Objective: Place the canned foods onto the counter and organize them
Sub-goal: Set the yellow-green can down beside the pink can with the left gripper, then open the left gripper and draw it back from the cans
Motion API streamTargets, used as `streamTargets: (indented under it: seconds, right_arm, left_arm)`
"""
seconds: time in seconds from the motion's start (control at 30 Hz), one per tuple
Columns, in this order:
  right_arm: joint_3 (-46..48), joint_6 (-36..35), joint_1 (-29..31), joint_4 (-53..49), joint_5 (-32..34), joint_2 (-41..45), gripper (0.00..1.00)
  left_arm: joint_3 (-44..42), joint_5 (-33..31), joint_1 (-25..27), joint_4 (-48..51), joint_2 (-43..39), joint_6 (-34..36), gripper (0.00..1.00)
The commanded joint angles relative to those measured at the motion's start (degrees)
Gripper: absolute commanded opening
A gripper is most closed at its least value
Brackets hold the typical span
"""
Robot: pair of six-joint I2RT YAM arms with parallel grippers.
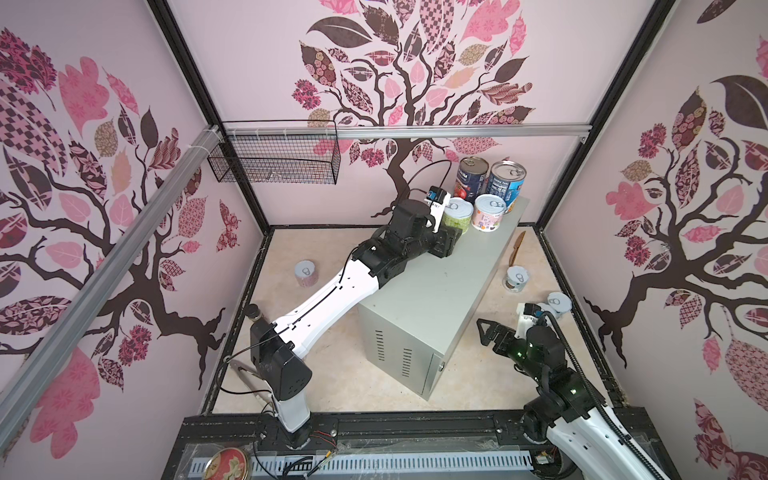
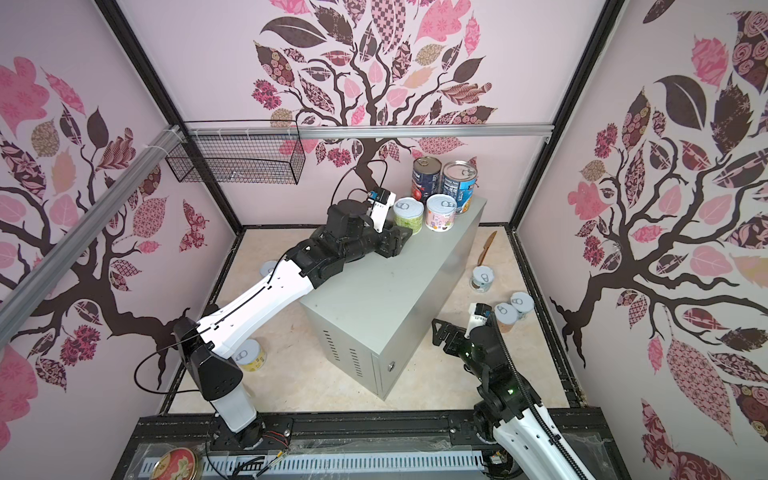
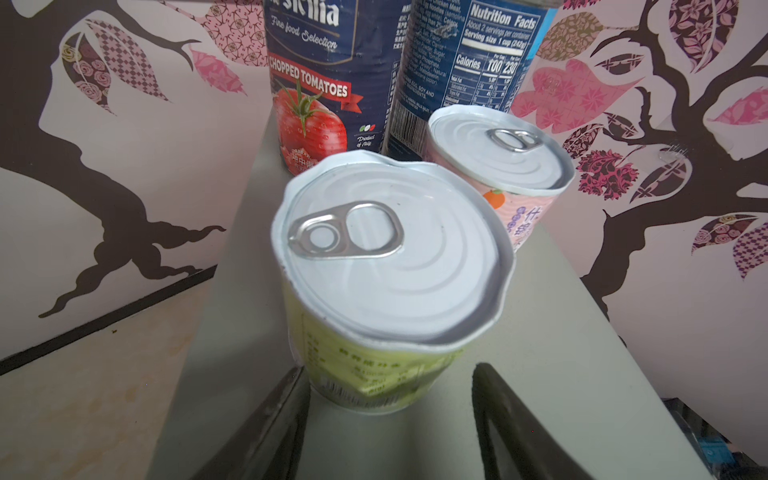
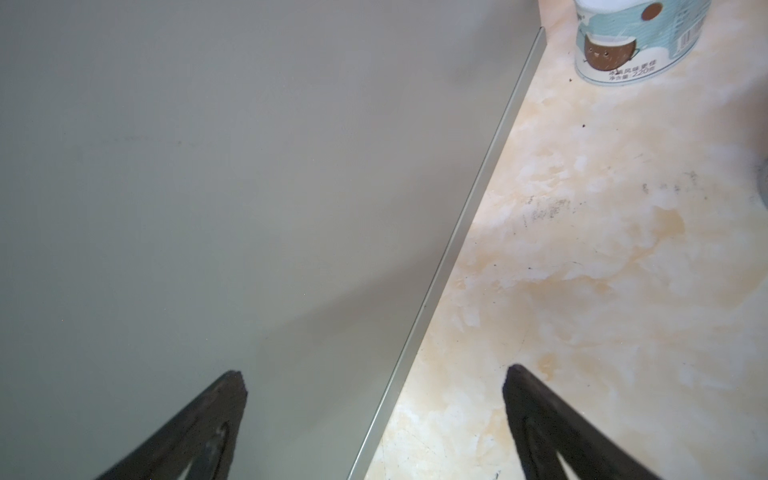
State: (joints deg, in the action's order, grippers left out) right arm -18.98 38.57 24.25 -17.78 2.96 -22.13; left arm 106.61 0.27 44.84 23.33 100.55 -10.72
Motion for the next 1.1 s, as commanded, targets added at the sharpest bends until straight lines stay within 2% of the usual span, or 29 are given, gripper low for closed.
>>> streamTargets:
  seconds: [0.0,0.13,0.33,0.7,0.9,1.07]
  right_arm:
    - [0.3,-0.9,0.2,0.7,-0.4,0.0,1.0]
    - [0.3,-1.0,0.3,0.6,-0.7,-0.1,1.0]
    - [0.3,-1.1,0.3,0.6,-1.0,-0.2,1.0]
    - [0.5,-1.1,0.3,0.7,-1.6,0.2,1.0]
    - [0.6,-1.2,0.2,0.8,-1.5,0.2,1.0]
    - [-0.1,-1.1,0.3,0.3,-1.1,-0.4,1.0]
  left_arm:
    - [0.5,-0.4,0.3,-1.1,0.4,0.0,0.65]
    - [2.8,-3.7,1.0,0.2,2.3,1.1,0.65]
    - [4.1,-5.0,1.0,0.2,4.3,1.1,0.64]
    - [13.3,-7.5,0.9,2.9,9.4,2.2,0.54]
    - [14.9,-7.6,0.8,3.3,10.6,2.4,0.54]
    - [15.0,-7.4,0.8,3.8,10.0,2.6,0.62]
